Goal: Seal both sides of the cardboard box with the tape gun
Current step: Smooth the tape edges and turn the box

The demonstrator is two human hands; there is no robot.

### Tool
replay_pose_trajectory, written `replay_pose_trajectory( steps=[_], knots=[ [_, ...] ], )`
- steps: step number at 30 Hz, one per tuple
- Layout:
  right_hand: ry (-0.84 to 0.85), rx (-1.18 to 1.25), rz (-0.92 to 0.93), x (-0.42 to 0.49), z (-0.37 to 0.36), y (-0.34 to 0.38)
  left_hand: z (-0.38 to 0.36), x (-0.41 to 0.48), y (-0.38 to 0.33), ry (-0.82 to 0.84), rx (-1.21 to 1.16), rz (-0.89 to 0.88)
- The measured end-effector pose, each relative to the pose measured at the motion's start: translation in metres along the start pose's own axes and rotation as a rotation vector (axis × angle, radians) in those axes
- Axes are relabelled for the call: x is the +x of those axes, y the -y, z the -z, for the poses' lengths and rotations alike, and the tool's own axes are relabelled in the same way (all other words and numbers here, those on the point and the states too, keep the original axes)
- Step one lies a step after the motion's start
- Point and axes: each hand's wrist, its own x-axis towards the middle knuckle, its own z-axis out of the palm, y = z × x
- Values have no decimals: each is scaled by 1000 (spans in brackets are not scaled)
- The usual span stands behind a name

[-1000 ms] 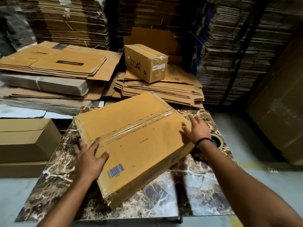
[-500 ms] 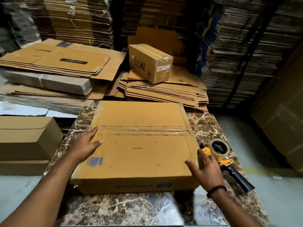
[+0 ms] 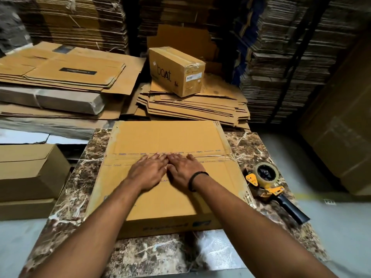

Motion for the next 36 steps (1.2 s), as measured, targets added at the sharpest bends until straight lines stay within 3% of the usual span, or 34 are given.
replay_pose_trajectory(
  steps=[4, 9, 13, 15, 18, 21, 24, 30, 34, 36],
  knots=[
    [-1, -89, -26, -16, -3, -35, 19, -25, 52, -29, -43, 146],
    [-27, -6, -165, -40, -9, -76, 32, -46, 72, -33, -23, 220],
    [42, 252, -190, -36, 2, -78, 30, -38, 71, -46, -43, 218],
    [-38, 389, -252, -44, 9, -91, 26, -42, 74, -38, -50, 220],
    [-178, 344, -420, -76, 9, -118, 18, -64, 81, -134, -77, 317],
    [-100, 452, -512, -113, -4, -133, 10, -89, 83, -97, -179, 435],
    [-85, 616, -473, -127, -21, -128, 6, -97, 82, -28, -282, 433],
    [-149, 553, -494, -127, -19, -118, 12, -79, 98, -3, -279, 381],
    [-216, 466, -540, -94, -1, -133, 20, -59, 101, -207, -224, 403],
    [-211, 412, -516, -63, 12, -141, 29, -37, 100, -211, -208, 401]
  ],
)
